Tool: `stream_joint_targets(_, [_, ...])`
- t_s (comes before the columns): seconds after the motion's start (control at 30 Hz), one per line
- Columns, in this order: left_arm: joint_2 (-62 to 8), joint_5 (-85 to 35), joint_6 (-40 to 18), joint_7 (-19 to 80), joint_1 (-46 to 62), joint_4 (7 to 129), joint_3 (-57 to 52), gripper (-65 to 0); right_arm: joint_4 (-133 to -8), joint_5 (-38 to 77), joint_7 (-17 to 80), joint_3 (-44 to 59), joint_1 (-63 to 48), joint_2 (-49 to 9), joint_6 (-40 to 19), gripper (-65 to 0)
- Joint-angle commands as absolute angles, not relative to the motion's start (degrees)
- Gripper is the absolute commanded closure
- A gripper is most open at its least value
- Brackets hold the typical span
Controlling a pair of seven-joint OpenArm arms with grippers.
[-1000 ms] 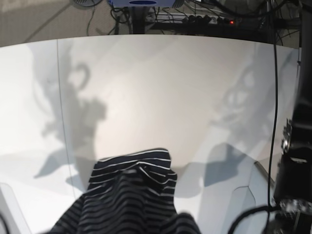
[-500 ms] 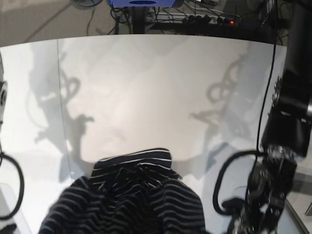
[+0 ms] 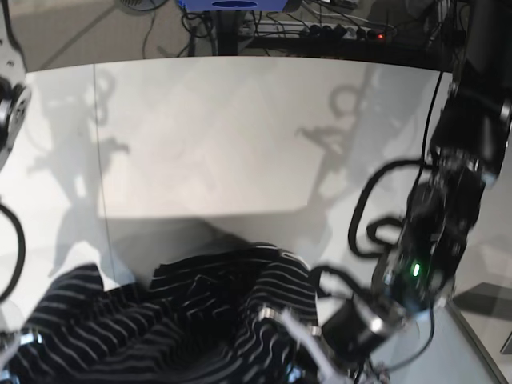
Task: Layout the t-shirt on the table in an organized manner, then fold the t-shirt properly
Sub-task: 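Lay the shirt down on the table and open both grippers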
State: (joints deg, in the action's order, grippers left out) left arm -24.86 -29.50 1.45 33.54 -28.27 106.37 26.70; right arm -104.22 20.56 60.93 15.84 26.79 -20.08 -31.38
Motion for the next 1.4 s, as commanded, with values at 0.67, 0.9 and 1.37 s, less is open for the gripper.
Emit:
stream_joint_targets(0.67, [-26.15, -26.33, 2.07, 36.97, 7.52, 112.75, 18.86, 0.0, -111.08, 14.81, 62.46, 35.3, -7.16, -11.74, -30.37, -0.6])
stream_joint_targets(0.9, [-26.15, -26.33, 1.89, 36.97, 13.76, 112.48, 19.3, 0.0, -110.64, 14.81, 58.07, 36.26, -12.79, -7.87, -30.46, -0.6])
stream_joint_targets(1.37, [-29.67, -20.44, 2.15, 36.97, 16.75, 110.02, 24.84, 0.0, -107.03, 14.81, 55.87, 16.31, -7.96, -1.89, -30.46, -0.6])
